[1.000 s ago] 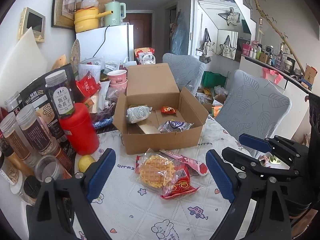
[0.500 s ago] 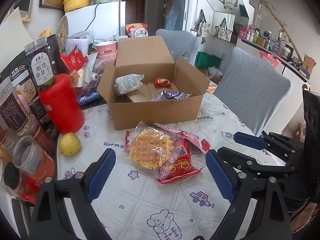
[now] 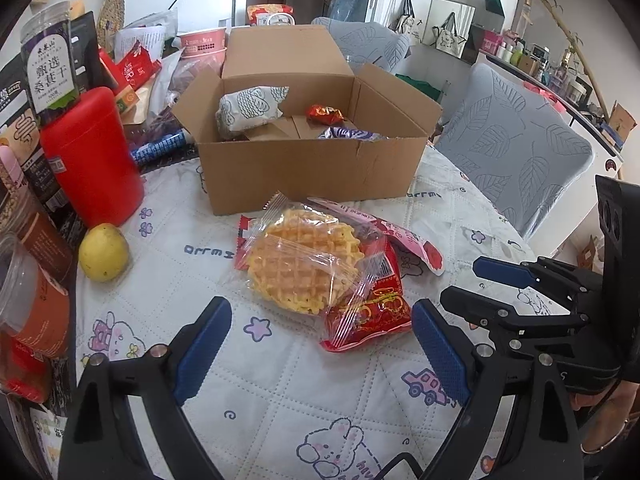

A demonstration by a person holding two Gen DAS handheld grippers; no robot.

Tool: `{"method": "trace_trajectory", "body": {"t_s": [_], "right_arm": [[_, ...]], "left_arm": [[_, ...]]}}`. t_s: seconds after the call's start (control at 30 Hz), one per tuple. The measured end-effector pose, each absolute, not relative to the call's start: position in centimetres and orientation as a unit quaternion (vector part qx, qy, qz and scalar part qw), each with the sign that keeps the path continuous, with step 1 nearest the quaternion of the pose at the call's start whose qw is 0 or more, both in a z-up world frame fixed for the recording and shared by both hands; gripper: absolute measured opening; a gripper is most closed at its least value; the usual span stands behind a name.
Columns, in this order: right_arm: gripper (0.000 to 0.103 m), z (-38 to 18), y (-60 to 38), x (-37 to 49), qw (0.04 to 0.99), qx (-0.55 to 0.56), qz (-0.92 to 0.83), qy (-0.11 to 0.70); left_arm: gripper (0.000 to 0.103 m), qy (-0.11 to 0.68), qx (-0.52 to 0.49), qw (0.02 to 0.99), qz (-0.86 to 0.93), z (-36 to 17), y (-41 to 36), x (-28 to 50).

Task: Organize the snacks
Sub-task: 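Grasp the clear waffle packet with the left tool while the right tool approaches the pink packet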

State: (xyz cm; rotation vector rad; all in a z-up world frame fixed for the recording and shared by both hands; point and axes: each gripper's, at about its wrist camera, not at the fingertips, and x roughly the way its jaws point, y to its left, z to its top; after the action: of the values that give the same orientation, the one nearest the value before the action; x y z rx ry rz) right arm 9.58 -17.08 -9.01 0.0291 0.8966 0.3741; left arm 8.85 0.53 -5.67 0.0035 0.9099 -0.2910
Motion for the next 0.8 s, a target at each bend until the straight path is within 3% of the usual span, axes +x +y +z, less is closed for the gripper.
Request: {"method": "trace_trajectory", "body": {"t_s": [0.63, 0.7, 0.8], "right_arm": [[0.058, -10.6, -18.8, 13.3, 0.872, 0.035, 0.166, 0.459], [0.058, -10.8, -18.8, 13.5, 0.871, 0.036, 0.166, 0.461], [0.058, -11.0, -18.7, 13.7, 0.869, 0.036, 0.166, 0.464]], "left_arm": [[0.093, 0.475, 0.085, 0.86, -0.166, -9.8, -2.3, 15.4], [0.1, 0.477, 0.11, 0.856, -0.166, -10.4, -2.7, 15.7], [0.103, 0.485, 0.111, 0.852, -0.16, -11.3, -2.5, 16.6]]}}
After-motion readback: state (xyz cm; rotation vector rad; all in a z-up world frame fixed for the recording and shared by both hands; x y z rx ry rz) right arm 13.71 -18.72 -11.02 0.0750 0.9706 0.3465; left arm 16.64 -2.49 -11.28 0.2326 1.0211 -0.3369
